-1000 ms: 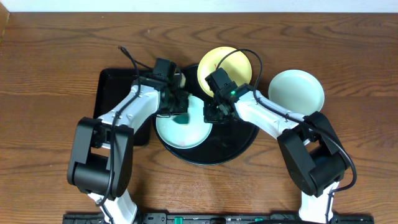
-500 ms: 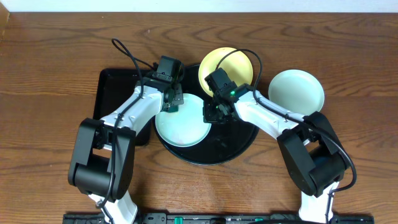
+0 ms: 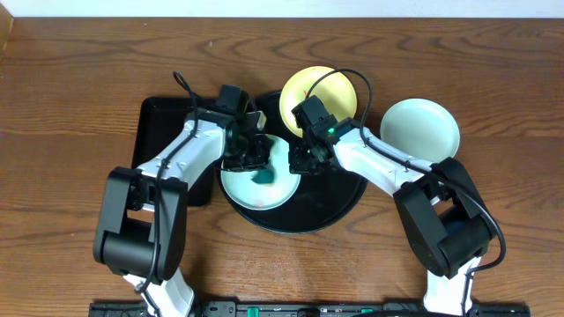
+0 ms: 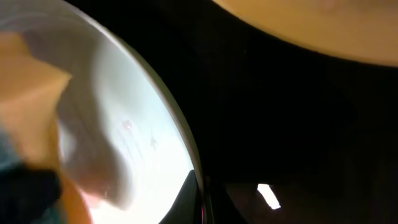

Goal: Clean dirty plates on tray and stack at the side

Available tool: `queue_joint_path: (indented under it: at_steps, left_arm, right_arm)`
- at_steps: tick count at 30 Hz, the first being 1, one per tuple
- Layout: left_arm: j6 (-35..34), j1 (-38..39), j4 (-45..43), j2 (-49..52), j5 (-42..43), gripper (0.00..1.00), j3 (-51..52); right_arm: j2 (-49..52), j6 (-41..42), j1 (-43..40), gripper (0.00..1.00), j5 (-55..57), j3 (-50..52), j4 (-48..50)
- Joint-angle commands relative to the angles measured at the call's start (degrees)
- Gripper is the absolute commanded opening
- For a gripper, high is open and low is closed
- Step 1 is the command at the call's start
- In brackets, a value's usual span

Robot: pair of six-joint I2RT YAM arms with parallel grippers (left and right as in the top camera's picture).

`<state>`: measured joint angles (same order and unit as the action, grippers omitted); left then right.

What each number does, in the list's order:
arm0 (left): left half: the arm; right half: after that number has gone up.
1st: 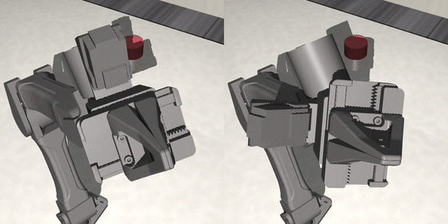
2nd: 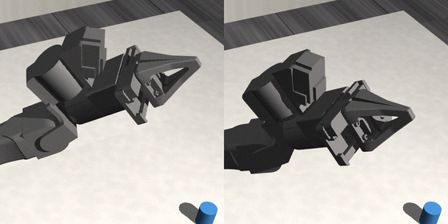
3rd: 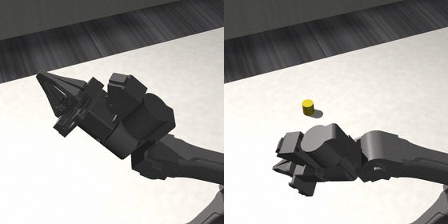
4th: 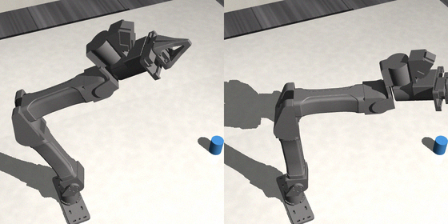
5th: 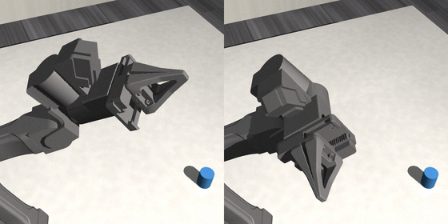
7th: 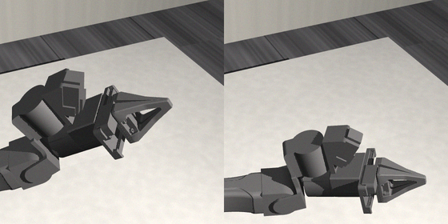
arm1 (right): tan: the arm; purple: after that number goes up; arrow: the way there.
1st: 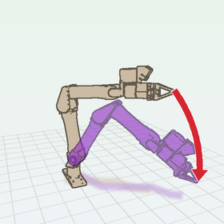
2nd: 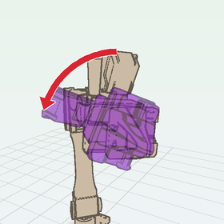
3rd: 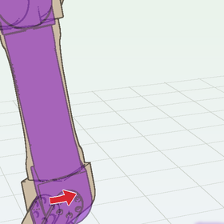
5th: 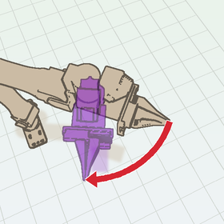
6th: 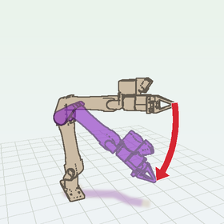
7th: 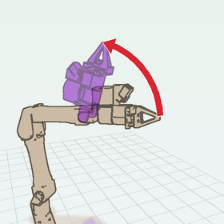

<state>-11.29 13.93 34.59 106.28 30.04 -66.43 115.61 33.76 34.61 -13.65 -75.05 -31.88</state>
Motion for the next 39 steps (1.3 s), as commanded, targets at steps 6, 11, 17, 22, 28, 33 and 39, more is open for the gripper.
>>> queue_joint_path:
  at_steps: [6, 11, 17, 22, 28, 33, 39]
  left_arm:
    - [2.21, -14.38, -1.44, -13.05, 5.90, 0.08, -6.36]
    - [-0.37, -20.57, -1.18, -15.43, -2.47, 0.07, -6.34]
    - [-0.37, -23.04, 0.85, -15.08, -4.24, 0.08, -5.90]
    - [-0.37, -22.97, 1.42, -14.73, -4.22, 0.08, -5.90]
    - [-0.37, -22.97, 1.49, -14.56, -4.20, 0.08, -5.90]
    - [-0.37, -22.97, 2.32, -14.53, -4.22, 0.08, -5.90]
    - [-0.37, -22.97, 2.51, -14.53, -4.22, 0.08, -5.88]
  right_arm:
    - [-0.09, -3.28, -1.97, 0.01, -4.46, -1.20, 0.39]
    - [-4.15, -8.20, -2.08, 0.01, -2.21, -2.36, 0.31]
    - [-12.41, -12.76, 0.66, 0.01, 13.49, -3.39, -1.22]
    - [-17.70, -17.18, 5.75, 0.01, 35.45, -3.39, -1.68]
    - [-18.88, -22.32, 10.29, 0.01, 56.13, -3.39, 0.52]
    - [-18.88, -23.98, 12.28, 0.01, 62.29, -3.39, 0.87]
    - [-18.88, -25.62, 13.14, 0.01, 65.64, -3.39, 1.73]
